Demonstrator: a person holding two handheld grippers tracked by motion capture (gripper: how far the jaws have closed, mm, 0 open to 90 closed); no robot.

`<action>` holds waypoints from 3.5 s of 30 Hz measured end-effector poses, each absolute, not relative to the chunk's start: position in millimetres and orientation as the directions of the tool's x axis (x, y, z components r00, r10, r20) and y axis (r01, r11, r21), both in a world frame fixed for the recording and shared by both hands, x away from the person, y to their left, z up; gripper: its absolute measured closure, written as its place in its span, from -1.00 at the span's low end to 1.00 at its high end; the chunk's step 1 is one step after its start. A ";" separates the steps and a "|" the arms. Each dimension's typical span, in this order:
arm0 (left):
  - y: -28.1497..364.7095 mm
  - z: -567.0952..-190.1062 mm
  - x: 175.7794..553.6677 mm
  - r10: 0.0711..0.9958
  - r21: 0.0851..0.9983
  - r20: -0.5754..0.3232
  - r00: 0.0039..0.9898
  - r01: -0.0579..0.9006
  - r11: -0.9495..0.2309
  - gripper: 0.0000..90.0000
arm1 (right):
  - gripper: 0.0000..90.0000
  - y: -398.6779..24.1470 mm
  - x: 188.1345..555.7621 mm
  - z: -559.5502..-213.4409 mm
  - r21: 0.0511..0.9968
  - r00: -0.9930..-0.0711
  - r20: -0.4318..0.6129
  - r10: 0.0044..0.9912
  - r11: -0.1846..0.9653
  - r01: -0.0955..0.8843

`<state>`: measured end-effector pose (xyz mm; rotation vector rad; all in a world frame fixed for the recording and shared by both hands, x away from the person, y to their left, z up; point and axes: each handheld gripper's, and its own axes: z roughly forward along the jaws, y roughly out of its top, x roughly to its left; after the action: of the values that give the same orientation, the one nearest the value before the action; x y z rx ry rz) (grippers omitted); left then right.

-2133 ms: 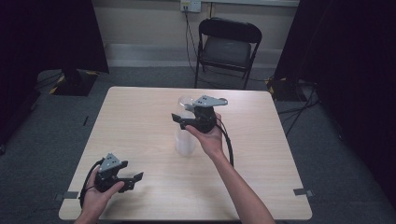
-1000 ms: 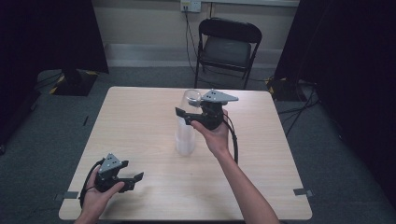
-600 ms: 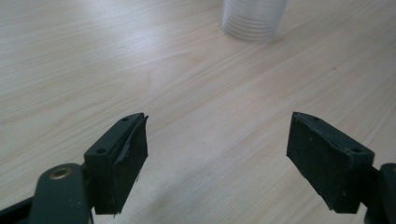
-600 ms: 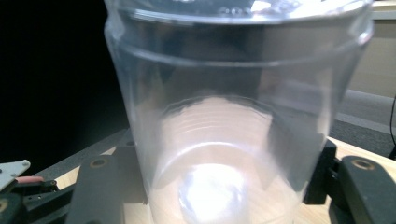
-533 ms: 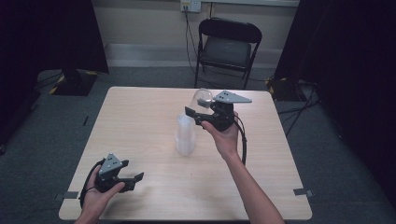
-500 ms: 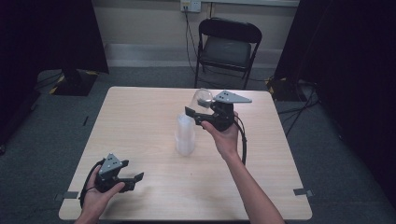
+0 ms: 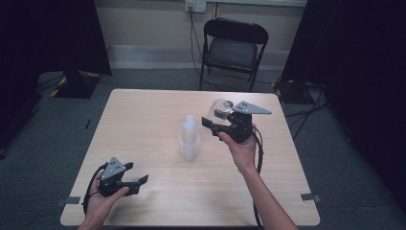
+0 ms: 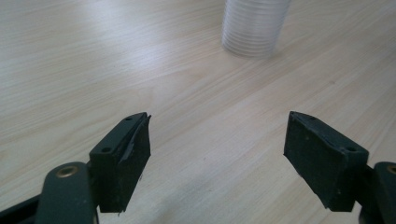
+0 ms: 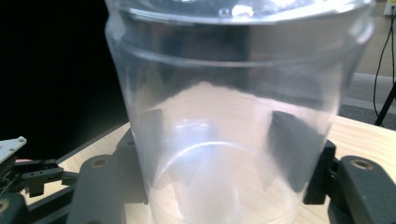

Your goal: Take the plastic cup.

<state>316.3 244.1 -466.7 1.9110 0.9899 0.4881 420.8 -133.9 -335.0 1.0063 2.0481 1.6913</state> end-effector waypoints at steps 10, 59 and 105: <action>226.4 -459.9 316.8 0.763 0.864 -0.065 0.644 0.418 -0.279 -0.39 | -0.19 -143.5 408.9 -356.2 0.920 -0.691 0.262 0.674 0.042 0.390; 148.5 -435.6 327.1 0.643 0.977 -0.031 0.765 0.159 -0.142 0.02 | -0.12 -123.2 360.2 -400.8 0.787 -0.660 0.576 0.483 -0.110 0.607; 123.9 -441.7 325.9 0.674 0.994 0.091 0.733 -0.029 -0.103 0.75 | -0.16 -94.0 364.3 -410.0 0.647 -0.566 0.727 0.389 -0.112 0.754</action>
<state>325.9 123.9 -441.7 1.5768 0.5373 0.6416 364.3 -94.0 -410.0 1.5356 2.2621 2.0973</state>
